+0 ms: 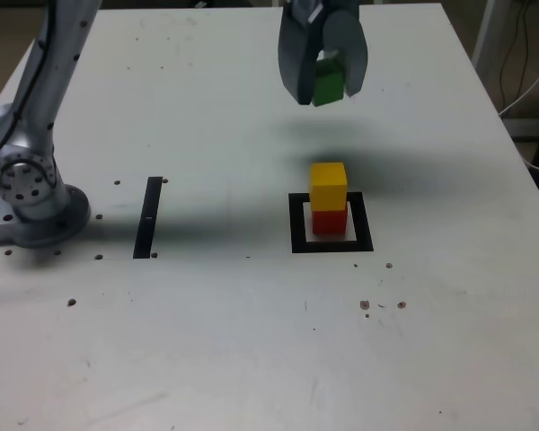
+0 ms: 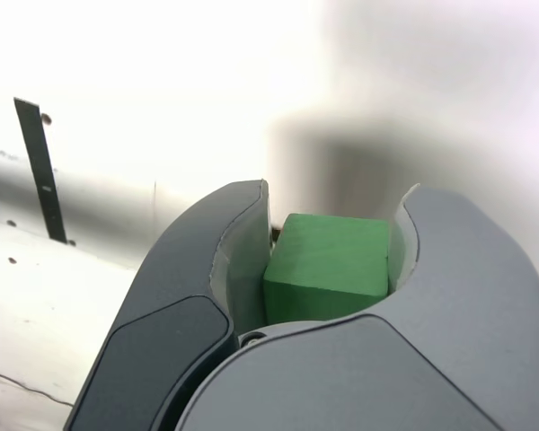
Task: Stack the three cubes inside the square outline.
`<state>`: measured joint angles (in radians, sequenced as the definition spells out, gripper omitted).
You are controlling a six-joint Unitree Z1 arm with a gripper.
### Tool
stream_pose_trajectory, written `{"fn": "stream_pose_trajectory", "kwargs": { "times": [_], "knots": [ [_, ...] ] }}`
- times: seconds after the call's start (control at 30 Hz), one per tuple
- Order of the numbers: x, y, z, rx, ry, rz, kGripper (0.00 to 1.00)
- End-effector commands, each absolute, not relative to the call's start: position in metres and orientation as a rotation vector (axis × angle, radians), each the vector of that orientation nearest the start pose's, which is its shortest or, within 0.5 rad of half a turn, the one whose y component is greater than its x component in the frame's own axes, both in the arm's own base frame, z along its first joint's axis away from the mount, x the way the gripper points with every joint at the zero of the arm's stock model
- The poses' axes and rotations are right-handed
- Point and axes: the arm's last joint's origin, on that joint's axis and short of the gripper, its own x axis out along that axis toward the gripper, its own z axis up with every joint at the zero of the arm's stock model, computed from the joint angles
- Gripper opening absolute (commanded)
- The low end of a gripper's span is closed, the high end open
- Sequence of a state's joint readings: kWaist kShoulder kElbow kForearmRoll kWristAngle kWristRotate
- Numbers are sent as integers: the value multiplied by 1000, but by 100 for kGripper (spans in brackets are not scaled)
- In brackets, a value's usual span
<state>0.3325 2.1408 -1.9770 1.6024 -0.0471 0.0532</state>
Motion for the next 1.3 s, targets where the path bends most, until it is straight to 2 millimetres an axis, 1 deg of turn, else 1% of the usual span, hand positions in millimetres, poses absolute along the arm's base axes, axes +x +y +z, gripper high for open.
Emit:
{"fn": "stream_pose_trajectory", "kwargs": {
  "times": [0.0,0.17,0.33,0.5,0.67,0.97,1.27],
  "knots": [
    [369,108,307,-267,1751,129,29],
    [371,81,307,-218,1762,80,29],
    [370,58,308,-178,1773,51,29],
    [367,41,308,-149,1784,32,29],
    [365,26,303,-127,1802,20,29],
    [365,7,293,-103,1808,8,29],
    [367,4,290,-99,1793,8,29]
  ]
}}
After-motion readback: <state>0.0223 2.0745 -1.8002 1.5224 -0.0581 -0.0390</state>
